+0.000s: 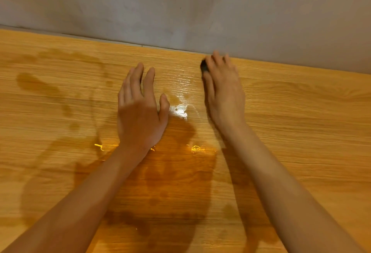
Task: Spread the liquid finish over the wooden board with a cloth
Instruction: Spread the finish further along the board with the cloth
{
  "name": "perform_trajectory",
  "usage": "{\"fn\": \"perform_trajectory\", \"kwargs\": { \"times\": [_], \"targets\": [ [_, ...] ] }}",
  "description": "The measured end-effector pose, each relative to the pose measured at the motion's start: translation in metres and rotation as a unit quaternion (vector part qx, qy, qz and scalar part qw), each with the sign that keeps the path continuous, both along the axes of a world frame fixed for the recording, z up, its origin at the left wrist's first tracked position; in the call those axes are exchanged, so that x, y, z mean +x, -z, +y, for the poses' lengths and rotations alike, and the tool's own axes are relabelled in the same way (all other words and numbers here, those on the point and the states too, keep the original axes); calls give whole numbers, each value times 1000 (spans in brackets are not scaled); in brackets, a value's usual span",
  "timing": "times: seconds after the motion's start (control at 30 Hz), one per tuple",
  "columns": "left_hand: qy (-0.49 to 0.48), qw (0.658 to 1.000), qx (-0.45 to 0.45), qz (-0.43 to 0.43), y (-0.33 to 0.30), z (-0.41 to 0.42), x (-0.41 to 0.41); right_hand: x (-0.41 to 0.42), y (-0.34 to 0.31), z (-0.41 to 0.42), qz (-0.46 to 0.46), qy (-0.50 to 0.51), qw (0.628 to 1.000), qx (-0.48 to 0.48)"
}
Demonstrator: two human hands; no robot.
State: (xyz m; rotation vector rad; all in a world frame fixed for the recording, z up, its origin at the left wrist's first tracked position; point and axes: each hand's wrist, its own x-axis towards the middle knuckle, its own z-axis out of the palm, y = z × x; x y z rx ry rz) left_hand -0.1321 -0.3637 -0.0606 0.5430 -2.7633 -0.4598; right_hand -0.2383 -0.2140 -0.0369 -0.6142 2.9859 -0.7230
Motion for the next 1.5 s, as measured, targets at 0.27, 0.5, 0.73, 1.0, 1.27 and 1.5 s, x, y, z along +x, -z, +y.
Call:
{"fn": "perform_trajectory", "kwargs": {
  "times": [0.27, 0.5, 0.73, 1.0, 1.27, 1.5],
  "targets": [
    [-3, 1000, -2, 7, 1, 2, 2, 98, 4, 17, 0, -44, 999, -18],
    [-6, 1000, 11, 7, -2, 3, 0, -4, 2, -26, 9, 2, 1000, -5],
    [6, 1000, 12, -8, -3, 2, 2, 104, 1, 15, -9, -62, 998, -19],
    [16, 999, 18, -26, -4, 0, 1, 30, -8, 101, -32, 116, 993, 8],
    [67, 996, 62, -24, -14, -3, 15, 94, 6, 5, 11, -8, 1000, 2],
    [75, 990, 108, -58, -13, 33, 102, 77, -8, 150, -5, 126, 992, 22]
  ]
}}
